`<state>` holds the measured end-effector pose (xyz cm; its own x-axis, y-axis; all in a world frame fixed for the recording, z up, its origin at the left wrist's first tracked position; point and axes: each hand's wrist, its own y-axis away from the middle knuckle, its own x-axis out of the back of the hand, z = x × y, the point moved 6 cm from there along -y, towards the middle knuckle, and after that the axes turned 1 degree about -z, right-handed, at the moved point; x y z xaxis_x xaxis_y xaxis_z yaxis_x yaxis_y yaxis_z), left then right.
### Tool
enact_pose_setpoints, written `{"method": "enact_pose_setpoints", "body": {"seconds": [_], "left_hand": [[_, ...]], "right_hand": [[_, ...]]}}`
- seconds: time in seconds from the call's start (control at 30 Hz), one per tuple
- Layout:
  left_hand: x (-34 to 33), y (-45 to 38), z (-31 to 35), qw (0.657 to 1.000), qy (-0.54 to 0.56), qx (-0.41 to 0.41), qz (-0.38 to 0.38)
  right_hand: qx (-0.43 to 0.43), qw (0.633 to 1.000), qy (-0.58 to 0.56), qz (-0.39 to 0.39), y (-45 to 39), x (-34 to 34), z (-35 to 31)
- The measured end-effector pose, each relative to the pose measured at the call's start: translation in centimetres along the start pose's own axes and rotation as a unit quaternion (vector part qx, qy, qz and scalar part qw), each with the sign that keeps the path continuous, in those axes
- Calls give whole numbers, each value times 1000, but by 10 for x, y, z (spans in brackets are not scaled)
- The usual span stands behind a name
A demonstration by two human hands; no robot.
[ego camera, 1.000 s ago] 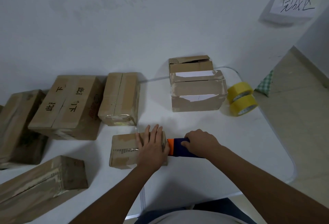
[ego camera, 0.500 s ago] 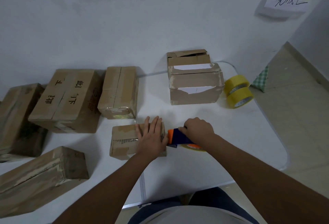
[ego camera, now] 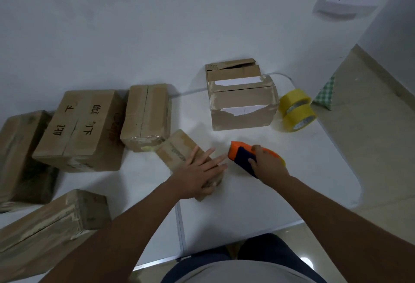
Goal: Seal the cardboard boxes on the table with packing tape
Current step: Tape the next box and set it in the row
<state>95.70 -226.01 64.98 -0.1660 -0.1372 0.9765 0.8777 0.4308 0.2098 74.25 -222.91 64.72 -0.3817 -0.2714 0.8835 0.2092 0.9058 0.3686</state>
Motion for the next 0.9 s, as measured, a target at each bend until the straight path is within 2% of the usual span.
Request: {"method": "enact_pose_setpoints", "body": {"seconds": [0.1,0.23,0.3,0.33,0.37,0.4,0.47,0.53,0.63,0.73,0.9], "left_hand": [[10,13,-15,997,66,50,11],[-2,48,-26,980,125,152,-14],[-11,53,-25,972,150,176,-33],[-12,53,-24,972,151,178,-35],[-13,53,-23,973,146,174,-37],[-14,52,-23,975,140,167,-39],[-16,52,-23,978,129,157,-40],[-18,52,-24,980,128,150,-39],[-18,49,-24,982,115,143,-47],[-15,50,-30,983,107,144,-40],[-12,54,-38,987,107,113,-42]], "right_hand": [[-6,1000,-26,3,-2,-21,-9],[-8,994,-71,-77,-2,-51,-16],[14,998,-39,-40,-2,-48,-22],[20,998,-51,13,0,-41,-26],[20,992,-110,51,6,-37,-30],[17,979,-197,53,15,-33,-38],[15,942,-334,-33,32,-40,-60],[30,912,-389,-125,47,-52,-87],[19,889,-433,-148,46,-60,-110],[-15,887,-439,-143,35,-70,-111],[-64,927,-347,-127,30,-90,-92]]}}
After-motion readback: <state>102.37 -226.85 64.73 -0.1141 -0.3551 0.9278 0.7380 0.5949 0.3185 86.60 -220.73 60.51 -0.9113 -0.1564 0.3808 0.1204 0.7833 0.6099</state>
